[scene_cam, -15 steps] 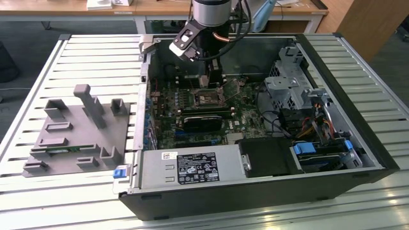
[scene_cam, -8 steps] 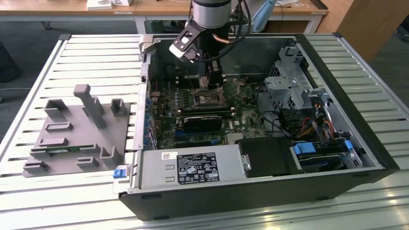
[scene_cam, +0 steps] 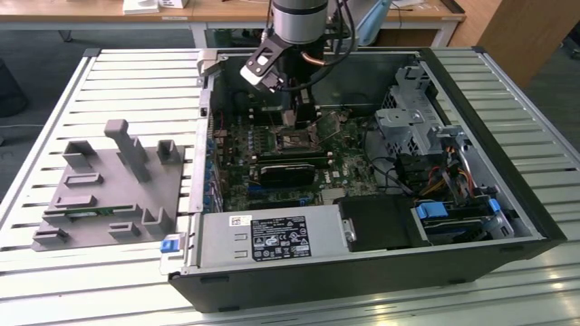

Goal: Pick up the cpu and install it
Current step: 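Place the cpu into insertion slot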

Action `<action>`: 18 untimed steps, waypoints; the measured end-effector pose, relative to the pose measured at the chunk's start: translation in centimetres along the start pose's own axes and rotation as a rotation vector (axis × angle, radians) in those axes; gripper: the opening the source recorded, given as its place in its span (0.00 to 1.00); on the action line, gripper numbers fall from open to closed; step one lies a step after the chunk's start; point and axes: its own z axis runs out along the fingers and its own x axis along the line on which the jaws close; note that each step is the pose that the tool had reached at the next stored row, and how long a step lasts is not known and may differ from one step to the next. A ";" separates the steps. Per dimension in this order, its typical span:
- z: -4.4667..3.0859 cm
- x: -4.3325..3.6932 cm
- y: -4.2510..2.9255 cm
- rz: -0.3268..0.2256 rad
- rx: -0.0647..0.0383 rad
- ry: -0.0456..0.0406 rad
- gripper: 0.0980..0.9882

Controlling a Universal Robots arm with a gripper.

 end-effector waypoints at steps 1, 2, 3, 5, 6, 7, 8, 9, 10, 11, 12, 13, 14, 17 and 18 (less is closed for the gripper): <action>0.05 0.05 0.03 0.000 0.000 -0.0002 0.49; 0.11 0.11 0.06 0.000 0.000 -0.0002 0.49; 0.20 0.14 0.08 0.000 0.000 0.0001 0.49; 0.42 0.18 0.10 0.000 0.000 0.0001 0.49; 0.57 0.17 0.09 0.000 0.000 0.0000 0.49; 0.74 0.17 0.08 0.000 0.000 0.0000 0.49; 0.91 0.17 0.07 0.000 0.000 0.0000 0.49; 1.08 0.17 0.06 0.000 0.000 0.0000 0.49; 1.26 0.16 0.05 0.000 0.000 0.0001 0.49; 1.44 0.16 0.04 0.000 0.000 0.0003 0.49; 1.64 0.16 0.03 0.000 0.000 0.0003 0.49; 1.81 0.15 0.02 0.000 0.000 0.0003 0.49; 1.99 0.15 0.01 0.000 0.000 0.0003 0.49; 2.52 0.14 -0.03 0.000 0.000 0.0002 0.49; 2.65 0.14 -0.03 0.000 0.000 0.0003 0.49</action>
